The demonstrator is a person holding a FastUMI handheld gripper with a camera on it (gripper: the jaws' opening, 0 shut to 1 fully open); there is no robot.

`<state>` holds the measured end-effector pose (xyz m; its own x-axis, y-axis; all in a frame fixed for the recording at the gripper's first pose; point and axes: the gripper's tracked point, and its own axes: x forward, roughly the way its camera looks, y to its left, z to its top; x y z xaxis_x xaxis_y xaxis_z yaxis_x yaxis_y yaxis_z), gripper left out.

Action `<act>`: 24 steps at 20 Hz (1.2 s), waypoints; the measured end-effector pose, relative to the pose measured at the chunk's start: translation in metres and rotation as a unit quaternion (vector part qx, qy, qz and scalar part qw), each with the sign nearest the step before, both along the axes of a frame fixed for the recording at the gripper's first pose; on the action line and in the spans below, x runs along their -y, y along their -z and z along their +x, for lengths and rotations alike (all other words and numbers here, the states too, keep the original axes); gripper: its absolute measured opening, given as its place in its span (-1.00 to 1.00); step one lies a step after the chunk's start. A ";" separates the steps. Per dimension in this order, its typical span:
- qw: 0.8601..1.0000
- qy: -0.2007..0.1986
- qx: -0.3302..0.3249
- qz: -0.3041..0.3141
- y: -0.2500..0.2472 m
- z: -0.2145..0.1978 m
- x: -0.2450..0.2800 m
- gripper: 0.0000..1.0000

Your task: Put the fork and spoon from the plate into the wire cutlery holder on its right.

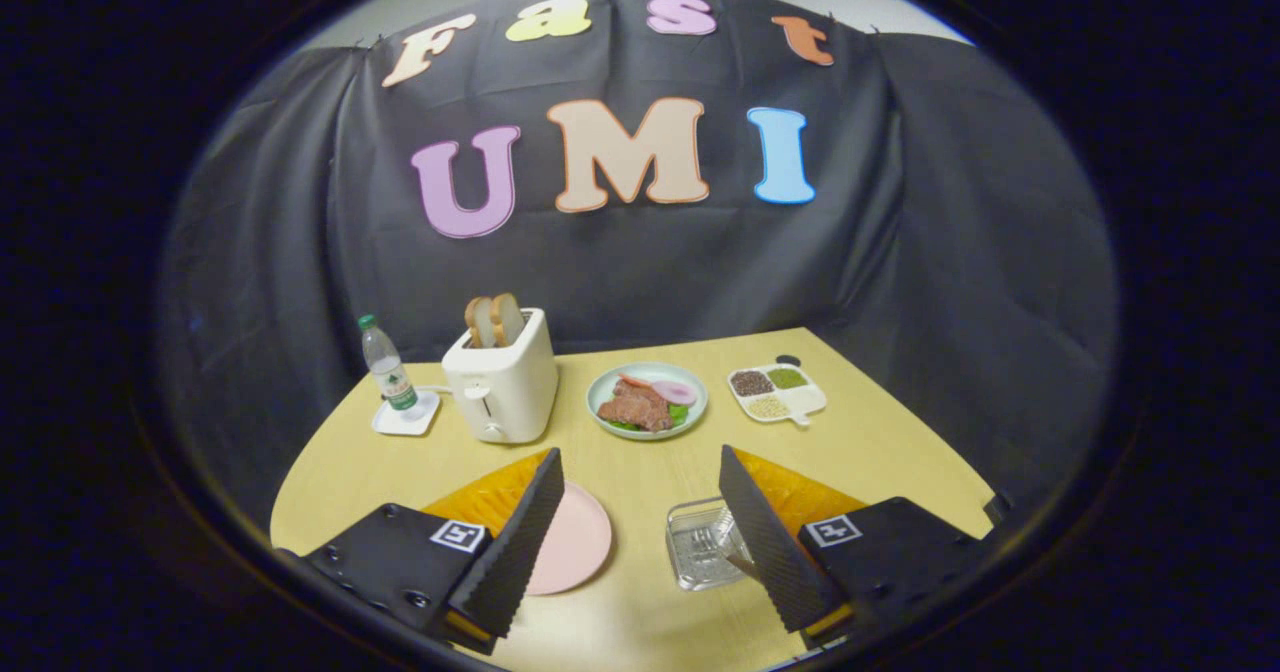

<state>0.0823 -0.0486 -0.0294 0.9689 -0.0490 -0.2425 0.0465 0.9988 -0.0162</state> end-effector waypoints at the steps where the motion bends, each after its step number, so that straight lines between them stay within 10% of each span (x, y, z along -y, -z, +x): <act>1: 1.000 0.005 0.009 0.007 0.002 -0.002 -0.005 0.99; 24: 0.996 -0.049 -0.079 -0.017 0.195 -0.012 -0.138 0.93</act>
